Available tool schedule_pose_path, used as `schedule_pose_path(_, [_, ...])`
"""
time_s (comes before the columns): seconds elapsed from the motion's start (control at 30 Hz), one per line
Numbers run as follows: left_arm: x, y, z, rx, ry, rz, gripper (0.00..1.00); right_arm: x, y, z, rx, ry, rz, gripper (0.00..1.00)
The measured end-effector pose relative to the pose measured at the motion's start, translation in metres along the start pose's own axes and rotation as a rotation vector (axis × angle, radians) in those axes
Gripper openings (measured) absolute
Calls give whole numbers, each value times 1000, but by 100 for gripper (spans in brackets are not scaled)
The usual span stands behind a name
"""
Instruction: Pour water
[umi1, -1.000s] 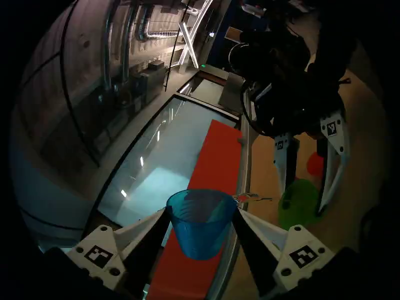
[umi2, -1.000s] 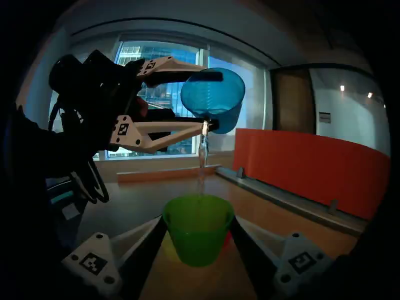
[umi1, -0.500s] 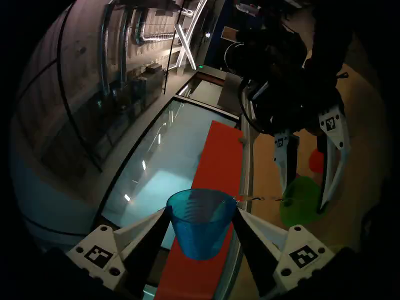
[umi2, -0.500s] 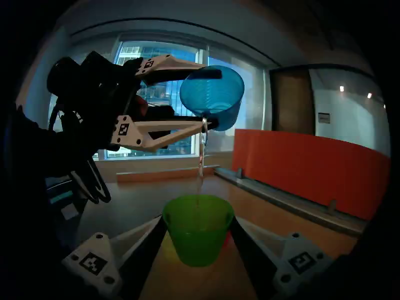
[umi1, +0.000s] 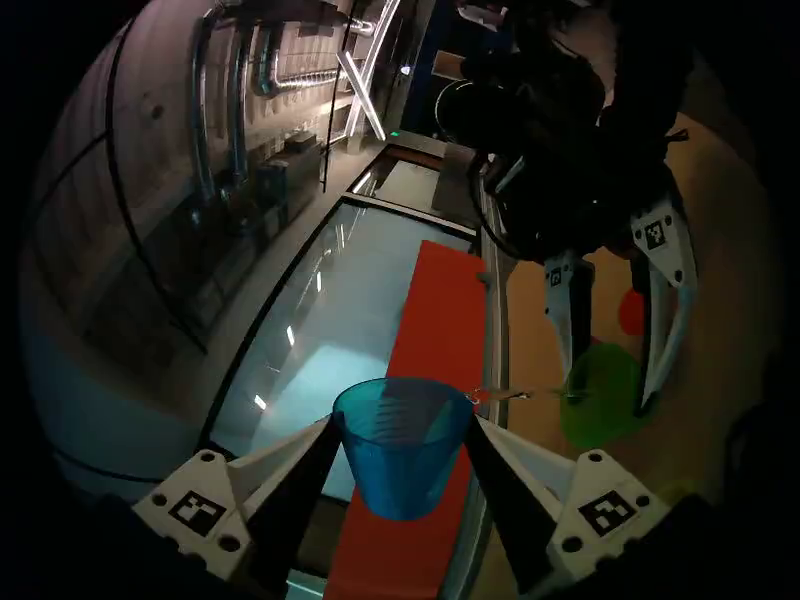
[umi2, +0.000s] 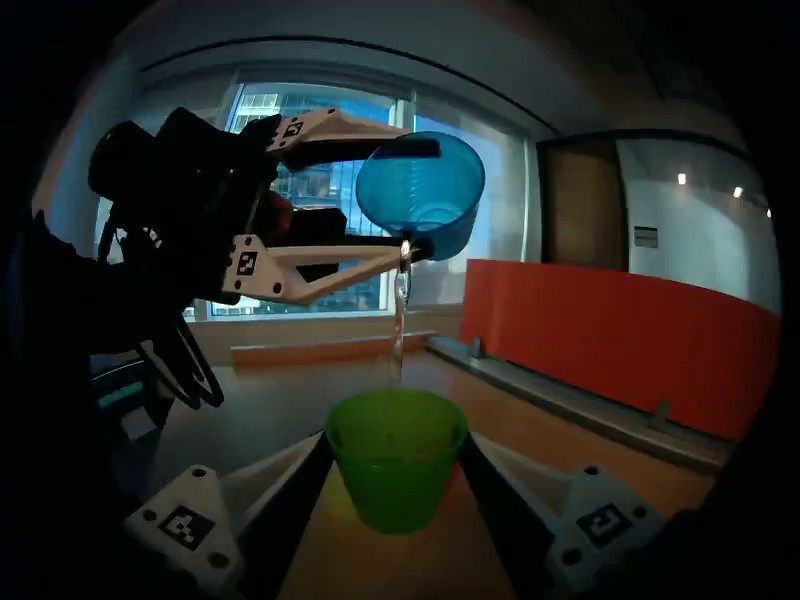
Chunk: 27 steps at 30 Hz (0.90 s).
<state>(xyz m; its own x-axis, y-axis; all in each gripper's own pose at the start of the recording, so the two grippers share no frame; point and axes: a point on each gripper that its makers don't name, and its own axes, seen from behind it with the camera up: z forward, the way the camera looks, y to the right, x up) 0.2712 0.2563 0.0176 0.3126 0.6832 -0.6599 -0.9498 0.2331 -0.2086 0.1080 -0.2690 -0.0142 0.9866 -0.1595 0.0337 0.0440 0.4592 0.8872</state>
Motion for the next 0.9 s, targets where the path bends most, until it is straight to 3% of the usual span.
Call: schedule_pose_path(0.9, [2,-2,-1,4,0,75,86,1,-1,-4,-8,5,-8,90])
